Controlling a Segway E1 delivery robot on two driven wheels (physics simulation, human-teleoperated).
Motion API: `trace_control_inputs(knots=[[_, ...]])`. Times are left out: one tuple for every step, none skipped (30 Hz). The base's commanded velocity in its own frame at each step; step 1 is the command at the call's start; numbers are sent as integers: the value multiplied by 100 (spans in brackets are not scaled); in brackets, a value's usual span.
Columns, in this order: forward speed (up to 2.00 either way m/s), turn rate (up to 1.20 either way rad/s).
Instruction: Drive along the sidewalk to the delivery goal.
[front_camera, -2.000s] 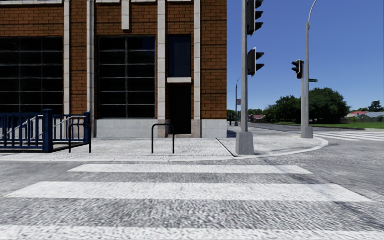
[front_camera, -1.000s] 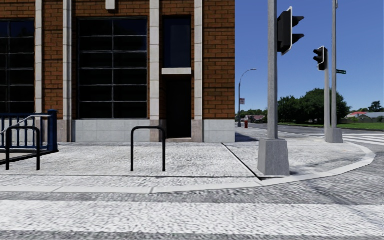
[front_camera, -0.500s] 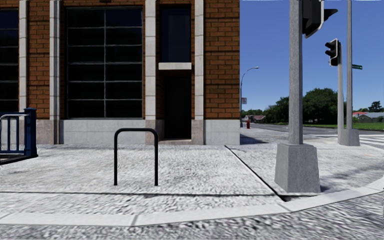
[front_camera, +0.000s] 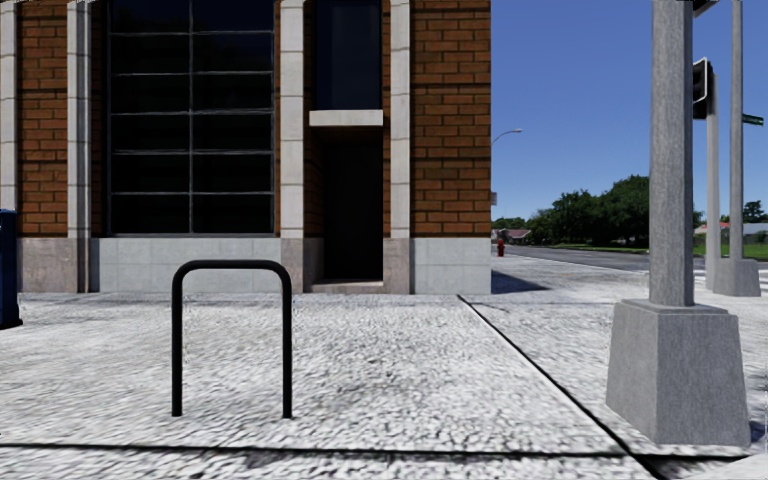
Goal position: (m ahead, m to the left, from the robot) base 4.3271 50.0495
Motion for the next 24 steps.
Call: trace_control_inputs(knots=[[109,0],[103,0],[100,0],[98,0],[98,0],[97,0],[97,0],[97,0],[97,0],[97,0],[97,-64],[97,-64],[97,-79],[97,-87],[94,-88],[92,-86],[92,0],[91,0],[87,0],[87,0],[83,-67],[82,-83],[81,-97],[81,-100]])
